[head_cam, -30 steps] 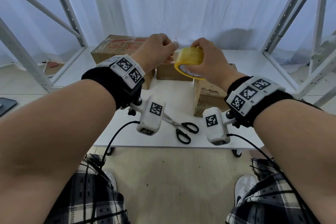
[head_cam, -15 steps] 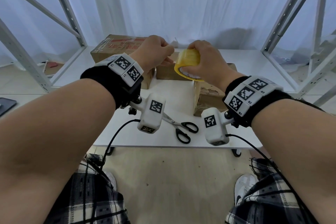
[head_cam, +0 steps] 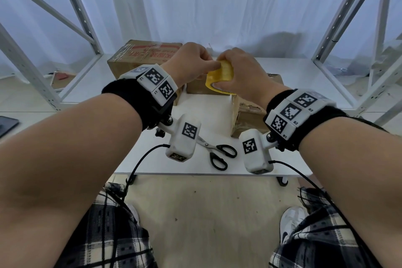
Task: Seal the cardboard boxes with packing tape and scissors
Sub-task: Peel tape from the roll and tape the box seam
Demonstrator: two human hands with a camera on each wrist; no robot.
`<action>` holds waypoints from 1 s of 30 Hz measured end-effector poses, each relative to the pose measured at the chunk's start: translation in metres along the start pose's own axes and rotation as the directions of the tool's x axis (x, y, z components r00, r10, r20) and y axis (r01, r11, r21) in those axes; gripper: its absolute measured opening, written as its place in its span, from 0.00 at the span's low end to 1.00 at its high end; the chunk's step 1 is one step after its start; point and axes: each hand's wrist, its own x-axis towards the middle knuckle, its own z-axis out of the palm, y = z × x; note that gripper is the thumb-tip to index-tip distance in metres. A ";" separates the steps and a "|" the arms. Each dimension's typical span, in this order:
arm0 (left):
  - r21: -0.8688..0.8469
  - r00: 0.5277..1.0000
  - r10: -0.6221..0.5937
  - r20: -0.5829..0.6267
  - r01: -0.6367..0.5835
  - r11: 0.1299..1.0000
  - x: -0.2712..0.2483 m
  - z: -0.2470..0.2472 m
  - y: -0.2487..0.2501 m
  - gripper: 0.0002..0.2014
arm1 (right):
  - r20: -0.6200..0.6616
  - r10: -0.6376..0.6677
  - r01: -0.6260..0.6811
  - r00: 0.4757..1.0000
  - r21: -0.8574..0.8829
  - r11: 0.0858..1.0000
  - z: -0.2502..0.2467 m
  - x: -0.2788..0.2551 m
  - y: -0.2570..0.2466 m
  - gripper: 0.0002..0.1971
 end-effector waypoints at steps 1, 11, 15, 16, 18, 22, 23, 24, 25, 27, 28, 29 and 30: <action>-0.003 1.000 -0.008 0.002 0.008 1.000 0.000 0.000 0.000 0.09 | 0.002 -0.004 0.004 1.000 -0.007 1.000 0.000 0.000 0.001 0.27; -0.036 0.999 -0.033 0.044 0.034 0.999 0.000 -0.002 -0.002 0.13 | 0.015 -0.029 0.029 0.999 -0.037 0.999 0.000 0.001 -0.001 0.26; -0.060 0.998 -0.051 0.034 0.053 0.997 0.002 -0.003 -0.004 0.09 | 0.016 -0.033 0.033 0.999 -0.040 0.999 0.001 0.000 -0.001 0.28; -0.058 0.998 -0.053 0.035 0.055 0.997 0.003 -0.003 -0.005 0.08 | 0.017 -0.034 0.035 0.999 -0.041 0.999 0.001 0.000 -0.001 0.28; -0.055 0.998 -0.061 0.033 0.063 0.997 0.004 -0.003 -0.005 0.07 | 0.019 -0.037 0.037 0.999 -0.035 0.999 0.001 0.000 -0.001 0.28; -0.047 0.995 -0.091 0.038 0.093 0.995 0.006 -0.004 -0.006 0.06 | 0.012 -0.049 0.049 0.999 -0.018 0.999 0.000 -0.001 -0.002 0.29; -0.047 0.994 -0.101 0.040 0.103 0.994 0.006 -0.004 -0.006 0.07 | 0.010 -0.055 0.055 0.998 -0.017 0.998 0.001 -0.001 -0.002 0.29; -0.047 0.993 -0.113 0.040 0.114 0.992 0.006 -0.004 -0.006 0.08 | 0.006 -0.060 0.060 0.998 -0.014 0.998 0.000 -0.001 -0.002 0.29; -0.048 0.991 -0.125 0.039 0.127 0.991 0.007 -0.004 -0.006 0.10 | 0.000 -0.062 0.062 0.998 -0.008 0.998 0.001 0.000 -0.002 0.29; -0.078 0.987 -0.154 0.035 0.156 0.985 0.008 -0.005 -0.006 0.10 | -0.019 -0.049 0.049 0.999 0.028 0.998 0.001 0.000 0.000 0.29; -0.128 0.985 -0.169 0.033 0.172 0.977 0.008 -0.005 -0.006 0.10 | -0.033 -0.031 0.033 0.999 0.061 0.998 0.001 0.000 0.000 0.29; -0.209 0.982 -0.186 0.030 0.188 0.960 0.008 -0.005 -0.006 0.11 | -0.048 -0.004 0.009 0.999 0.102 0.995 0.001 0.001 0.001 0.29; -0.294 0.978 -0.205 0.033 0.206 0.933 0.009 -0.005 -0.006 0.13 | -0.057 0.027 -0.018 0.998 0.145 0.989 0.001 0.000 0.003 0.29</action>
